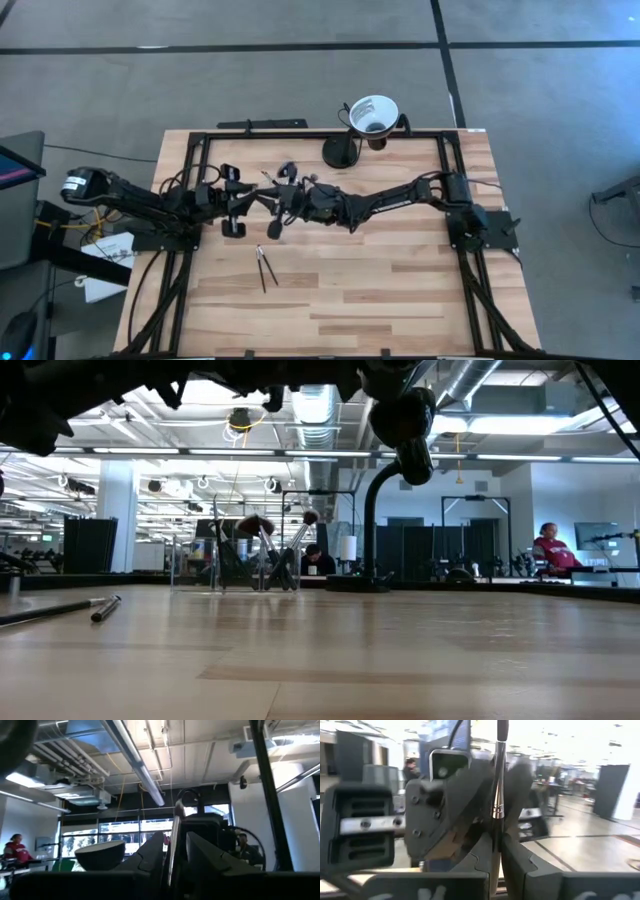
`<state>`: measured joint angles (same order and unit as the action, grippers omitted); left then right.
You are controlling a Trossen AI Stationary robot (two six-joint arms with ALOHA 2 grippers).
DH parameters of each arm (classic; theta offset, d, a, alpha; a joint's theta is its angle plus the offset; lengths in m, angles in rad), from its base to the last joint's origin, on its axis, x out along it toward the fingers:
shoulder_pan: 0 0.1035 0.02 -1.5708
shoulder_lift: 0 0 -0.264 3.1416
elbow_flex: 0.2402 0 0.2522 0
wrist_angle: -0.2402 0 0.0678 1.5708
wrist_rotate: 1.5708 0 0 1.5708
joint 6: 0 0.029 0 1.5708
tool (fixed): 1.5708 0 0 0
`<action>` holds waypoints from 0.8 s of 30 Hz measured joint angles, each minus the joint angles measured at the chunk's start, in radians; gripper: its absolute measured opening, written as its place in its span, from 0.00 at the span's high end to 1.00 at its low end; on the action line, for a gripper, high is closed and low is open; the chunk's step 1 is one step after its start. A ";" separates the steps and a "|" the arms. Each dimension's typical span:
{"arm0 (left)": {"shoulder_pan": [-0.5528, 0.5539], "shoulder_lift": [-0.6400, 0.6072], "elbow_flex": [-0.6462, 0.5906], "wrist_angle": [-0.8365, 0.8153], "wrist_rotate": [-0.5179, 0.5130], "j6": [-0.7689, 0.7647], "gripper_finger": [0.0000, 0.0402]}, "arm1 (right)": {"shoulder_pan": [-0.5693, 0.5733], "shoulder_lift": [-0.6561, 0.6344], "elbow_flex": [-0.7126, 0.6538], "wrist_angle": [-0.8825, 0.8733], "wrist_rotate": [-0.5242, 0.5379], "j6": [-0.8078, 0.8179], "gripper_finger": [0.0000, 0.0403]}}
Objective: Put items in baskets/containers
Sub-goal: Put the black eyeshadow brush into the transparent organizer
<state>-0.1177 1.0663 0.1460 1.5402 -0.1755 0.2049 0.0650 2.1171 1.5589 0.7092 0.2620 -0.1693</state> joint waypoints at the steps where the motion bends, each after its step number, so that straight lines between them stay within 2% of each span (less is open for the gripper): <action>1: 0.000 -0.004 -0.001 0.000 -0.005 0.000 0.78 | 0.000 -0.007 0.000 -0.003 0.021 0.000 0.97; 7: -0.001 -0.050 -0.029 0.002 -0.035 -0.001 0.74 | 0.005 -0.028 0.000 -0.002 0.071 -0.048 0.96; 9: -0.002 -0.069 -0.038 0.002 -0.029 -0.005 0.74 | 0.005 -0.046 0.000 -0.007 0.118 -0.072 0.96; 14: -0.030 -0.125 -0.046 0.012 0.085 -0.034 0.74 | 0.002 -0.055 0.001 -0.078 0.218 -0.107 0.96; 18: -0.062 -0.159 -0.046 0.020 0.162 -0.038 0.74 | -0.022 -0.007 0.001 -0.095 0.186 0.010 0.96; 24: -0.079 -0.170 -0.045 0.021 0.172 -0.038 0.74 | -0.057 0.133 -0.001 -0.022 0.186 0.092 0.97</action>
<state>-0.1970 0.8967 0.1009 1.5608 -0.0036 0.1666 0.0081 2.2506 1.5581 0.6875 0.4484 -0.0775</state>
